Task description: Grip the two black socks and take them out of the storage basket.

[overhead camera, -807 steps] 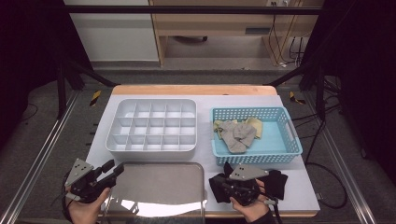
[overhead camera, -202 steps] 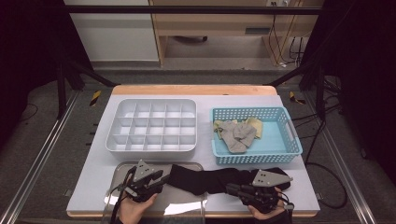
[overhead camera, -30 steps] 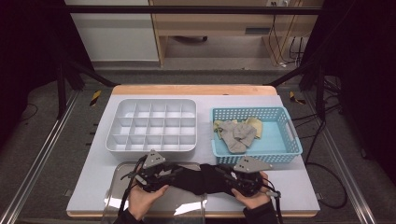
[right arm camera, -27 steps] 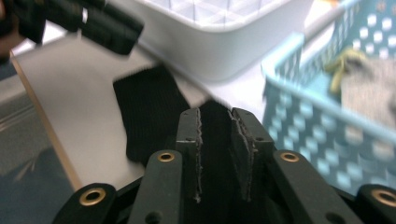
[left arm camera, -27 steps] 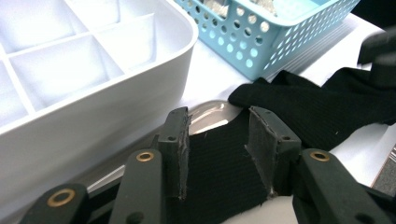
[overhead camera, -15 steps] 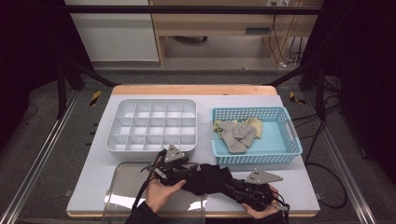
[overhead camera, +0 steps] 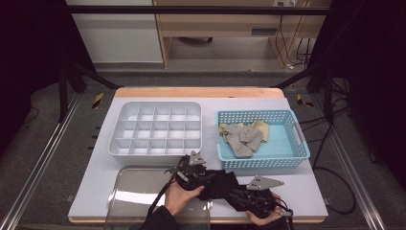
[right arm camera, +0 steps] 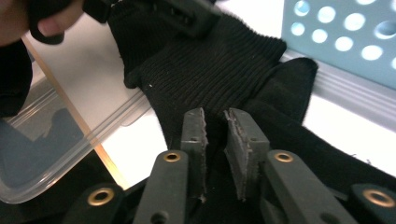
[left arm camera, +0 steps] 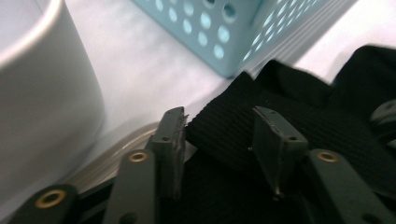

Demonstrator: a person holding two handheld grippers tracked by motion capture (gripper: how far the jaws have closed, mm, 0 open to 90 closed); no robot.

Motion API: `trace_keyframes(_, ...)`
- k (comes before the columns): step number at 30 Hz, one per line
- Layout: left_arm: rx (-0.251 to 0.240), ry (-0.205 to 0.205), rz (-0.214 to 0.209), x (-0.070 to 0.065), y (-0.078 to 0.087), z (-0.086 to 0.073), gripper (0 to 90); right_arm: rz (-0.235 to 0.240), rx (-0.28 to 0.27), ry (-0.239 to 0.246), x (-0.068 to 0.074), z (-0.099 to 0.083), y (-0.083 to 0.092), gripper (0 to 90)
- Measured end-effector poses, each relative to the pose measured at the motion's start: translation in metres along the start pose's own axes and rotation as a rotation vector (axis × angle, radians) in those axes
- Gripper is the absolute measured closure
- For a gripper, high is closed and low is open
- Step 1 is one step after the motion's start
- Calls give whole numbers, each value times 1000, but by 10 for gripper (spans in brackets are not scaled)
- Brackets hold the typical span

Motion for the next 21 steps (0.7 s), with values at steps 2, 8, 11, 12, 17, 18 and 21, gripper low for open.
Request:
trace_keyframes(2, 7, -1, 16, 1, -2, -2, 636, -7, -8, 2, -2, 1, 2, 726)
trace_keyframes(8, 10, -4, 19, -1, -4, -2, 794, -18, -39, -15, -6, 4, 11, 689)
trace_keyframes(11, -5, -27, 33, -5, -1, 0, 840, -21, -53, -18, -8, 5, 15, 669)
trace_keyframes(12, -16, -29, 33, -5, 2, 1, 843, -19, -59, -24, -8, 6, 16, 661)
trace_keyframes(17, -121, -21, 44, -2, 31, 10, 846, -7, -107, -23, -7, 11, 26, 626)
trace_keyframes(18, -139, -25, 56, 0, 38, 10, 846, 2, -112, -23, -6, 12, 26, 621)
trace_keyframes(21, -179, -19, 80, 5, 52, 8, 845, 48, -121, -17, 2, 12, 24, 610)
Point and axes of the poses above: each handheld gripper's, and its own axes: y roughly backward along the jaws, z roughly out of its top, x roughly to its left, the point moved 9 cm from there along -y, roughly forward along the jaws, and after that the axes turned 3 degrees about -y, right-handed, at the moved point
